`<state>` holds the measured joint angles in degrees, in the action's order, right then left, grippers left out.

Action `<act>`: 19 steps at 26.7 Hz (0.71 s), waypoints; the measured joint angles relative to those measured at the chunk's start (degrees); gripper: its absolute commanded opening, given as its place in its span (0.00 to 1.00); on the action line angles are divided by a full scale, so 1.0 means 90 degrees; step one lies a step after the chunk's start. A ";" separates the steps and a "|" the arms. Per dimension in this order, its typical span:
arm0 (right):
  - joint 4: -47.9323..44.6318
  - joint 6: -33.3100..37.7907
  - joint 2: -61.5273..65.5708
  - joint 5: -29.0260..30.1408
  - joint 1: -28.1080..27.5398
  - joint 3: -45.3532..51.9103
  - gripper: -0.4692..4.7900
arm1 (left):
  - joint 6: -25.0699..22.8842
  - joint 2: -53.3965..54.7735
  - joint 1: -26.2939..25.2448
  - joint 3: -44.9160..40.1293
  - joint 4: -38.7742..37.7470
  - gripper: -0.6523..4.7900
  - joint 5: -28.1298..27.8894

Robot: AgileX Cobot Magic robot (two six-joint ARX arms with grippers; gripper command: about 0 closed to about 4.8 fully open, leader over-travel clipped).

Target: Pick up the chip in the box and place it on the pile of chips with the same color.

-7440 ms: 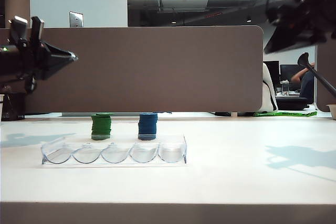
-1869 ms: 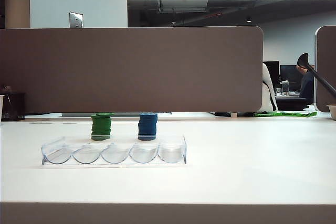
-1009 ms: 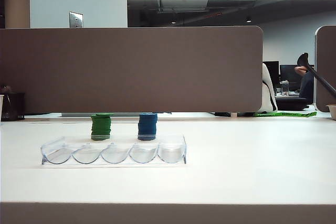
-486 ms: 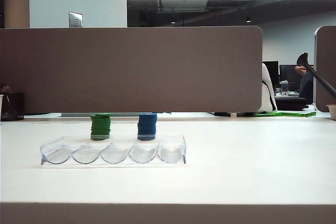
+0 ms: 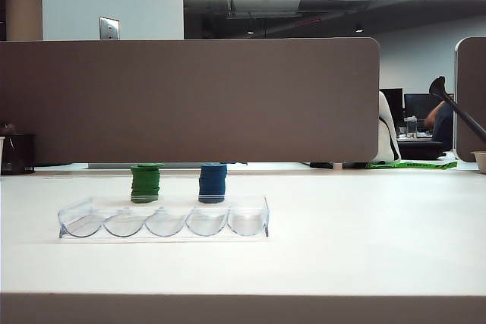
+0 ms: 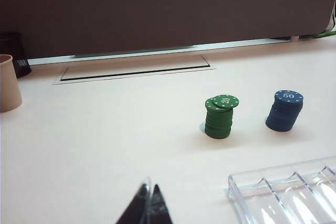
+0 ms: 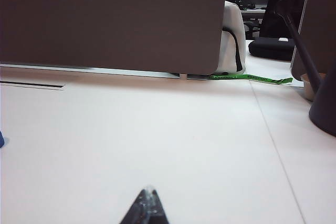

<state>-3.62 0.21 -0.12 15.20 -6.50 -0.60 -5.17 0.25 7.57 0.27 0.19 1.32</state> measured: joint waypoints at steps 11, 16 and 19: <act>-0.0002 -0.0002 0.0000 0.0000 0.0000 -0.0002 0.08 | -0.0024 0.0000 0.0000 0.0000 0.0000 0.11 -0.0219; -0.0002 -0.0010 0.0000 0.0000 0.0000 -0.0002 0.08 | -0.0024 0.0000 -0.0002 0.0000 0.0000 0.11 -0.0270; -0.0002 -0.0010 0.0000 0.0000 0.0000 -0.0002 0.08 | -0.0061 0.0000 -0.0002 0.0000 0.0000 0.11 -0.0291</act>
<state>-3.64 0.12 -0.12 15.20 -6.50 -0.62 -5.72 0.25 7.55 0.27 0.19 -1.30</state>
